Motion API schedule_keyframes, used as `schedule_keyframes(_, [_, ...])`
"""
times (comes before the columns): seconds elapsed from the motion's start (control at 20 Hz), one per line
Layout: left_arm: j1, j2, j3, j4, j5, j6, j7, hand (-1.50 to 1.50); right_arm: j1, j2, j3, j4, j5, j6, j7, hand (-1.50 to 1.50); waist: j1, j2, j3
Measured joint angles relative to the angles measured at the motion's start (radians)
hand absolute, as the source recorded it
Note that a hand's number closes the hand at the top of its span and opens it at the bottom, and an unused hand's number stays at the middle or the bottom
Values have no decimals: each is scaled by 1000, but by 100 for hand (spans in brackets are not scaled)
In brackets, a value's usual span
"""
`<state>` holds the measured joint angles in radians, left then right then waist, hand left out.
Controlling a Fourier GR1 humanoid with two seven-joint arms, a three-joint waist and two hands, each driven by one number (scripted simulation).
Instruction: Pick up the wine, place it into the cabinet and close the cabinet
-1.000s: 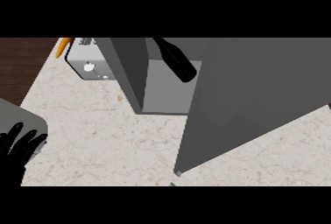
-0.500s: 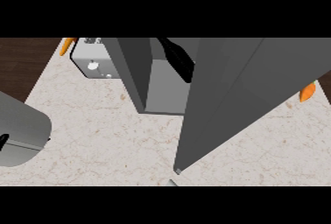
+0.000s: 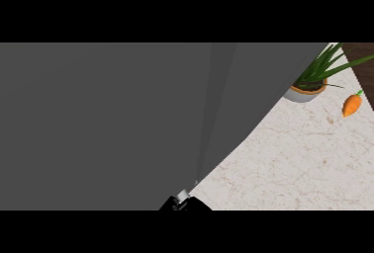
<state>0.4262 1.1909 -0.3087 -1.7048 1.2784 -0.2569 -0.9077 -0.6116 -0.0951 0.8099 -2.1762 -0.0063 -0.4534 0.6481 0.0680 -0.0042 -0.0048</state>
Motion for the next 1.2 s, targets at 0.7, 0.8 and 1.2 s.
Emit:
schedule_keyframes(0.7, [76, -6, 117, 77, -24, -120, 51, -150, -447, 90, -351, 647, -269, 155, -205, 150, -5, 11, 4])
schedule_keyframes(0.8, [87, -7, 129, 71, -26, -128, 62, -150, -473, 91, -378, 711, -331, 239, -202, 150, -1, 12, 3])
schedule_keyframes(1.2, [86, -29, 166, 82, -34, -150, 100, -150, -539, 89, -348, 907, -587, 628, -103, 150, 4, 16, 2])
